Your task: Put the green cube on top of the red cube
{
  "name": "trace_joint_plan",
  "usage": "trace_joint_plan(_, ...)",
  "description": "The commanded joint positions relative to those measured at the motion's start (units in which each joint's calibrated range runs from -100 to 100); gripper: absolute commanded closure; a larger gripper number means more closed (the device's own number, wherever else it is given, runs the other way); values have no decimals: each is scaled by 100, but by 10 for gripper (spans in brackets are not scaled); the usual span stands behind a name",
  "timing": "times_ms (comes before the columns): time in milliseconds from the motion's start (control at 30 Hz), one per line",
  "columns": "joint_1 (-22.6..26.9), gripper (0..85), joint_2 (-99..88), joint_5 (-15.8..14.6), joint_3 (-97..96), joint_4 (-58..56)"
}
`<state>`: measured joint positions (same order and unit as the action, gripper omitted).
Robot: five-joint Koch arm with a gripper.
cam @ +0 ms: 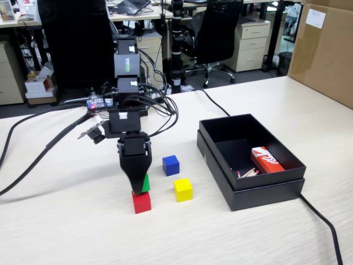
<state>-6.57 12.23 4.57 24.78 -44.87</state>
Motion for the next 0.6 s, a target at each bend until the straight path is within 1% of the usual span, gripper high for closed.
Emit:
trace_joint_plan(0, 20, 600, -219, 20, 559, 111)
trace_joint_plan(67, 20, 587, -231, 20, 568, 120)
trace_joint_plan(200, 20, 475, -231, 24, 550, 111)
trace_joint_plan(567, 29, 424, -403, 29, 504, 111)
